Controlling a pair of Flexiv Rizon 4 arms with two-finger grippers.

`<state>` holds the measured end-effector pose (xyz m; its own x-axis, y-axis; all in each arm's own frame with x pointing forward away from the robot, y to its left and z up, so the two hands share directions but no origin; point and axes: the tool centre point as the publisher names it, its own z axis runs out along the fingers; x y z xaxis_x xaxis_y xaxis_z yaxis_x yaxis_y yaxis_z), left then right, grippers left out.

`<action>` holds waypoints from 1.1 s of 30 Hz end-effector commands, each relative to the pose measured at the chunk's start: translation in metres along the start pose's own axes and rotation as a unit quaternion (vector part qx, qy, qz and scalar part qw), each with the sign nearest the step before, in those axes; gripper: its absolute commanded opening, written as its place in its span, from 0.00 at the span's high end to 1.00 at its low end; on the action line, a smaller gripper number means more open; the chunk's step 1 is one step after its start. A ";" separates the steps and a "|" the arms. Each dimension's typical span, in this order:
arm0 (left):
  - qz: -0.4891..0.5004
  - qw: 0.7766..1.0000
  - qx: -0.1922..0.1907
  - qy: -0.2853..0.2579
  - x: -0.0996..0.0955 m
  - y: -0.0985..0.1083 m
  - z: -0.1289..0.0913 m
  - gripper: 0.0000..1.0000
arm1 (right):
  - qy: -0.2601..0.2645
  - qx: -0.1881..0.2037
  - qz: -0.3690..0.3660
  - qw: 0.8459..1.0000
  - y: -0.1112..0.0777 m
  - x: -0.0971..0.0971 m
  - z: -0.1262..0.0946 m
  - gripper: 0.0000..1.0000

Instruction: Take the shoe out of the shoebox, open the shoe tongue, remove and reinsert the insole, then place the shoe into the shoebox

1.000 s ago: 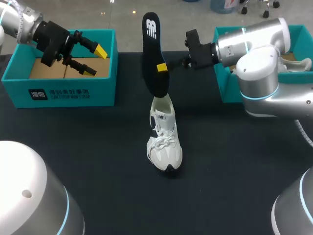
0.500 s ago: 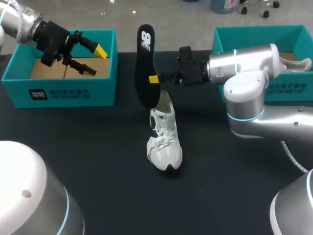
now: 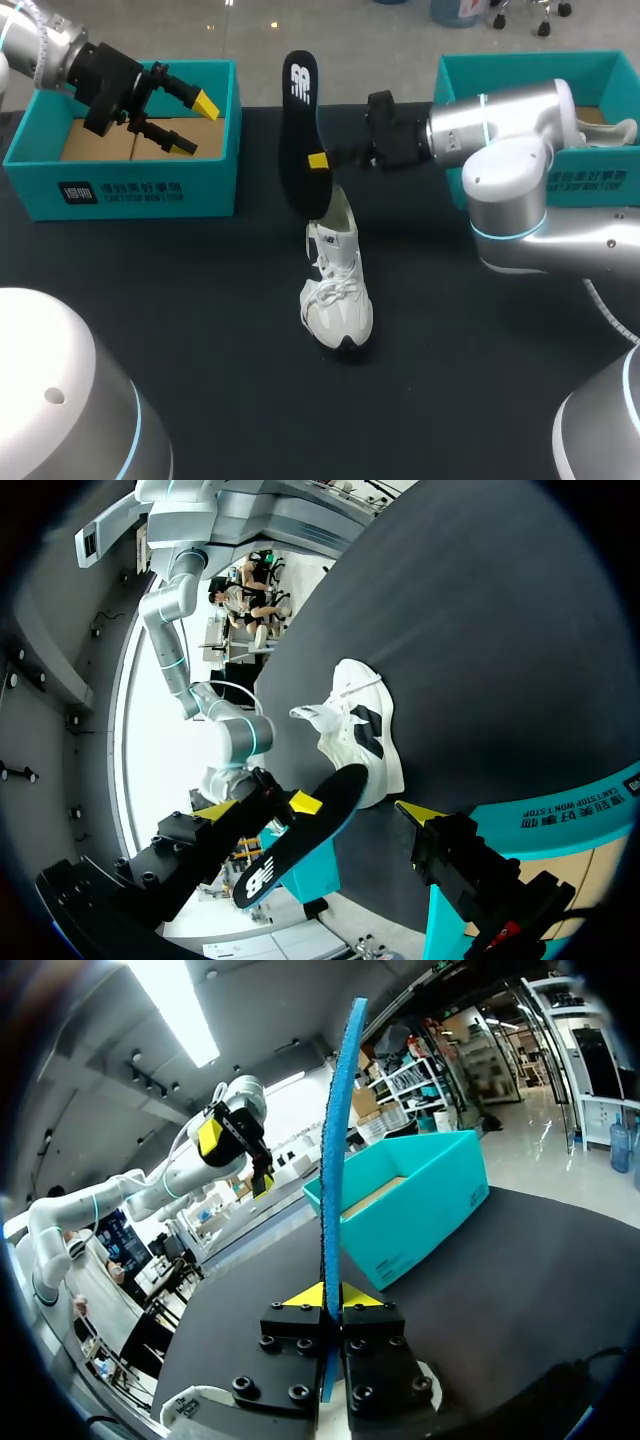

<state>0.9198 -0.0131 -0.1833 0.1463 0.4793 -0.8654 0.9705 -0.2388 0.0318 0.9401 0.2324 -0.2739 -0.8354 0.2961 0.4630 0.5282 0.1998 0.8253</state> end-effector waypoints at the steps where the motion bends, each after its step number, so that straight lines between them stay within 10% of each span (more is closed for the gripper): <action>1: 0.000 1.000 0.001 0.001 0.000 0.000 -0.001 0.00 | -0.001 -0.001 -0.004 1.000 0.008 0.005 -0.006 1.00; 33: 0.000 1.000 0.001 0.001 0.000 0.000 -0.001 0.00 | 0.021 0.033 0.009 0.999 -0.002 -0.004 -0.011 1.00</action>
<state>0.9198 -0.0131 -0.1833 0.1463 0.4793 -0.8654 0.9705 -0.2389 0.0318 0.9373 0.2228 -0.2750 -0.8297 0.2665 0.4904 0.5510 0.2513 0.7958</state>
